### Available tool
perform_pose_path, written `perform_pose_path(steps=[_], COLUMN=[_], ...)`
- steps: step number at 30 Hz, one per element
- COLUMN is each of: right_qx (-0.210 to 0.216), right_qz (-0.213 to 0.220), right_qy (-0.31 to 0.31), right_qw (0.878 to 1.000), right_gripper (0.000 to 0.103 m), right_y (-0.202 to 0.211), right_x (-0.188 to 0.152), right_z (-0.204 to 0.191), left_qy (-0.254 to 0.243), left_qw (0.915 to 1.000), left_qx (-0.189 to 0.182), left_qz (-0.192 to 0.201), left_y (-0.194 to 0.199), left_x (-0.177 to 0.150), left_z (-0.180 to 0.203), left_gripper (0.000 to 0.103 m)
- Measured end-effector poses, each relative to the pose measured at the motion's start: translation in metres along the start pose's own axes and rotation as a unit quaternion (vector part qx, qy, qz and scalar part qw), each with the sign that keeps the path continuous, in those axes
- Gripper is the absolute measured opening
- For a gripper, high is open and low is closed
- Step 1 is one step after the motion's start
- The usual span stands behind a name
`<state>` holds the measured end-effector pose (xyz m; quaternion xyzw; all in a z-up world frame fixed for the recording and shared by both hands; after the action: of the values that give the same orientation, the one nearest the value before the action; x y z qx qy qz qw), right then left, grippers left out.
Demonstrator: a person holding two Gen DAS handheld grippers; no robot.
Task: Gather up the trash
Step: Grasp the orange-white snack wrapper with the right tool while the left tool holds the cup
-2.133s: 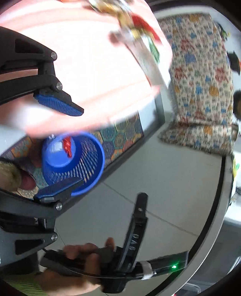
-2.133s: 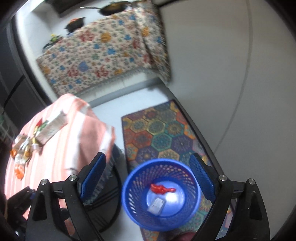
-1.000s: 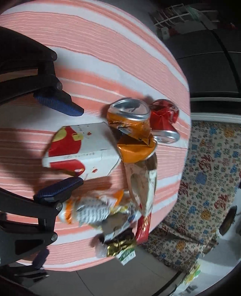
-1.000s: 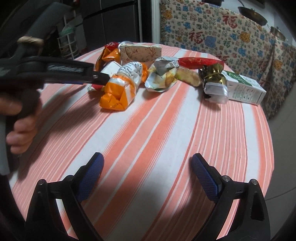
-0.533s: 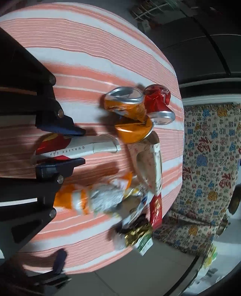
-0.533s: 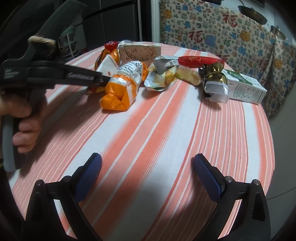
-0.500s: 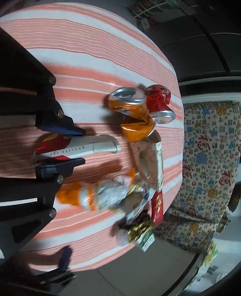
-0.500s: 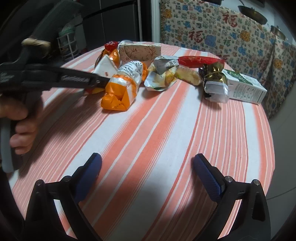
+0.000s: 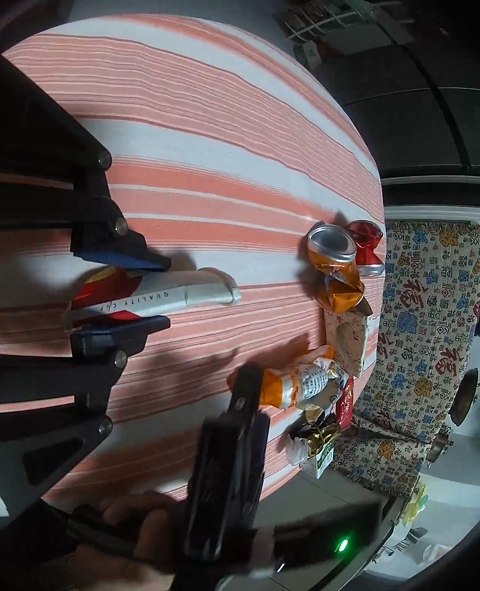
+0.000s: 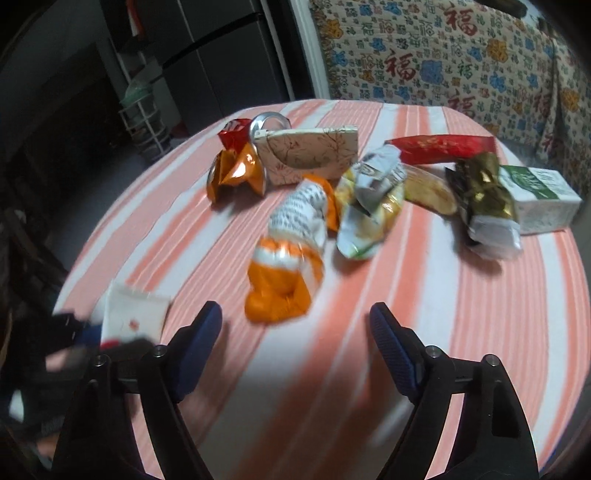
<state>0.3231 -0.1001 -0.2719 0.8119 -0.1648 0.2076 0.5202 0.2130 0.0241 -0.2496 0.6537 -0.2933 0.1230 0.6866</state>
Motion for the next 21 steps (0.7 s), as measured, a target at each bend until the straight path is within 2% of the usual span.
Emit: perform_pose_path(steps=[2, 3, 4, 9, 13, 14, 15, 17, 21], right_qx=[-0.018, -0.025, -0.024, -0.006, -0.023, -0.033, -0.04, -0.049, -0.039], right_qz=[0.016, 0.017, 0.017, 0.003, 0.004, 0.007, 0.01, 0.012, 0.004], right_qy=[0.007, 0.018, 0.024, 0.048, 0.076, 0.081, 0.084, 0.087, 0.078], right_qw=[1.0, 0.999, 0.999, 0.999, 0.997, 0.996, 0.996, 0.995, 0.996], right_gripper=[0.074, 0.054, 0.04, 0.04, 0.04, 0.04, 0.04, 0.04, 0.045], right_y=[-0.007, -0.008, -0.006, 0.018, 0.043, 0.049, 0.053, 0.061, 0.062], right_x=[0.007, 0.008, 0.006, -0.017, -0.04, -0.046, -0.049, -0.055, -0.059], right_z=[0.0, -0.001, -0.001, 0.001, 0.018, 0.024, 0.029, 0.038, 0.045], left_qy=[-0.001, -0.002, -0.003, 0.0, -0.014, -0.017, -0.018, -0.016, -0.022], left_qw=[1.0, 1.0, 1.0, 0.9999, 0.9996, 0.9995, 0.9996, 0.9996, 0.9997], left_qx=[-0.001, 0.0, -0.001, -0.01, -0.018, -0.019, -0.016, -0.015, -0.007], left_qz=[0.001, 0.001, 0.003, 0.011, 0.016, 0.017, 0.018, 0.016, 0.012], left_y=[0.001, 0.002, 0.002, -0.004, -0.008, -0.009, -0.01, -0.013, -0.015], left_x=[-0.002, -0.002, -0.002, 0.004, 0.014, 0.016, 0.017, 0.018, 0.014], left_z=[0.001, 0.002, 0.002, 0.011, 0.024, 0.027, 0.03, 0.033, 0.034], left_gripper=[0.025, 0.025, 0.025, 0.026, 0.028, 0.035, 0.047, 0.057, 0.062])
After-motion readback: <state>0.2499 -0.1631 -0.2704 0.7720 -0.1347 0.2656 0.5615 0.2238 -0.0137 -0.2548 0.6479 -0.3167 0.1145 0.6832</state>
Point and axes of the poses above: each gripper's, at about its wrist camera, not at the fingertips, and y roughly against the way its jaws point, z to its right, x to its top, the point moved 10 cm from there along -y, roughly the way its jaws point, and after that the axes turned 14 degrees about -y, right-handed, at the moved point
